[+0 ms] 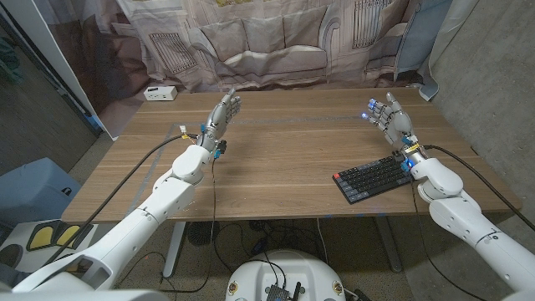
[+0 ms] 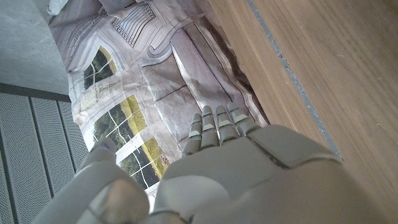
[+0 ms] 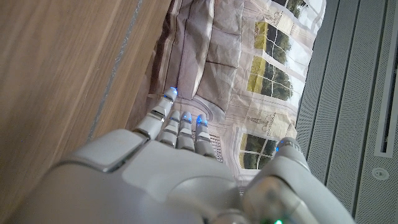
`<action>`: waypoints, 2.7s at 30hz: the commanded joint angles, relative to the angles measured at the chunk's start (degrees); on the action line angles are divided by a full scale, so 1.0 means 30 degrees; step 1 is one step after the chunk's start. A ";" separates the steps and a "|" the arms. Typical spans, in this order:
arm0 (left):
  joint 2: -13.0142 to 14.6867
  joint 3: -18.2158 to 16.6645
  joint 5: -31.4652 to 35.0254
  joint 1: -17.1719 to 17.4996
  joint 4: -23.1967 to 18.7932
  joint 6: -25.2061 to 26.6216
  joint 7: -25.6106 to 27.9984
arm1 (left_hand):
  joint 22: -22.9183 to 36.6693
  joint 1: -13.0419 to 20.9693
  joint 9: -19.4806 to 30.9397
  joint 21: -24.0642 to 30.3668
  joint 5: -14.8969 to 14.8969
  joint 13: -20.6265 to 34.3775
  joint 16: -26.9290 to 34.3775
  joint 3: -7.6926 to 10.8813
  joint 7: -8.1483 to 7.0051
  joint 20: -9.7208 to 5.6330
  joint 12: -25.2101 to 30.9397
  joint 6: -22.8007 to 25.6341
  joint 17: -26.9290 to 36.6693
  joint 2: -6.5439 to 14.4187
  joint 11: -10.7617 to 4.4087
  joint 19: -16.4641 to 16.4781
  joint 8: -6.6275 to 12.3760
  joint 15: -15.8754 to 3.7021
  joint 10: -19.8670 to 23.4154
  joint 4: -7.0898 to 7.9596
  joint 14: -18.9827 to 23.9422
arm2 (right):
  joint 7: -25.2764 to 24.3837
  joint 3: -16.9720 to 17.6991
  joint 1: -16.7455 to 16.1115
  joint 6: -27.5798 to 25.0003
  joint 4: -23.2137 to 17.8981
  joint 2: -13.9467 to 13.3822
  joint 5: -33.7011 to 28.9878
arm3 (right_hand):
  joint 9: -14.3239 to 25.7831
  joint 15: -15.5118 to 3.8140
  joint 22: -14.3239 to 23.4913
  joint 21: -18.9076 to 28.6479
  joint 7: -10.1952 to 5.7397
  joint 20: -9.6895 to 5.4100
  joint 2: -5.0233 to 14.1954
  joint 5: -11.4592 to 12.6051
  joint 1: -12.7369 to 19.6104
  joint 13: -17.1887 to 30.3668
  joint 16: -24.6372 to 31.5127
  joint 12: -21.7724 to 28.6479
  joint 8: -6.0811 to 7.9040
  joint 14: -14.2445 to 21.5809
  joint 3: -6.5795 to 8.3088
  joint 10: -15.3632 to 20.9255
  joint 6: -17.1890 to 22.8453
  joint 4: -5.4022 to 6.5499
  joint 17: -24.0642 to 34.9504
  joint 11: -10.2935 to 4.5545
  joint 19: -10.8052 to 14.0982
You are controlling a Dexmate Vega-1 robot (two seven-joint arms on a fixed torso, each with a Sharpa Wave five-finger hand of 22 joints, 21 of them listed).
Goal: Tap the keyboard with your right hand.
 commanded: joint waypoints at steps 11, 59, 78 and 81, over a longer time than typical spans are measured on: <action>-0.0417 0.0052 0.0365 0.0003 0.0738 -0.0505 0.0482 | 0.0038 0.0125 0.0093 -0.0023 -0.0014 0.0099 0.0049 -0.0045 -0.0037 -0.0044 0.0136 0.0679 0.0087 -0.0010 -0.0037 0.0483 0.0083 -0.0069 0.0515 -0.0211 0.0659 | -0.1278 0.0976 -0.2268 0.0078 -0.1616 -0.0741 -0.0617 | 0.0105 -0.0133 0.0108 0.0031 -0.0026 0.0083 -0.0005 -0.0059 0.0281 0.0070 0.0052 0.0095 0.0133 0.0386 0.0071 0.0423 0.0366 -0.0142 -0.0002 -0.0098 0.0284; -0.0012 0.0151 0.0372 0.0359 -0.0337 0.0578 0.0681 | 0.0036 0.0232 0.0104 -0.0164 -0.0018 0.0104 -0.0060 -0.0132 -0.0030 -0.0049 0.0093 0.1387 0.0085 0.0080 -0.0077 0.0999 0.0009 -0.0160 0.1191 -0.0403 0.1307 | -0.2585 0.4127 -0.8046 0.0949 -0.4891 -0.0609 -0.1141 | 0.0109 -0.0165 0.0114 -0.0070 0.0014 0.0080 0.0120 -0.0056 0.0383 0.0091 -0.0026 0.0013 0.0022 0.0763 0.0104 0.0969 0.0679 -0.0248 0.0003 -0.0120 0.0665; 0.0018 0.0240 0.0375 0.0450 -0.0427 0.0639 0.0628 | 0.0035 0.0266 0.0109 -0.0205 -0.0021 0.0108 -0.0098 -0.0176 0.0017 -0.0021 0.0092 0.1624 0.0085 0.0098 -0.0034 0.1250 -0.0034 -0.0153 0.1518 -0.0481 0.1576 | -0.3047 0.5414 -1.0303 0.1251 -0.5875 0.0340 -0.1946 | 0.0110 -0.0191 0.0115 -0.0126 -0.0016 0.0070 0.0153 -0.0054 0.0410 0.0097 -0.0074 -0.0056 -0.0020 0.0830 0.0110 0.1043 0.0758 -0.0281 0.0006 -0.0183 0.0716; 0.0013 0.0247 0.0394 0.0470 -0.0459 0.0631 0.0648 | 0.0035 0.0270 0.0109 -0.0216 -0.0022 0.0108 -0.0108 -0.0182 0.0033 -0.0028 0.0081 0.1669 0.0085 0.0100 -0.0025 0.1264 -0.0031 -0.0164 0.1531 -0.0491 0.1593 | -0.3113 0.5615 -1.0629 0.1339 -0.5970 0.0536 -0.2093 | 0.0110 -0.0189 0.0115 -0.0138 -0.0039 0.0075 0.0170 -0.0055 0.0415 0.0098 -0.0085 -0.0065 -0.0024 0.0834 0.0115 0.1066 0.0782 -0.0284 0.0008 -0.0191 0.0720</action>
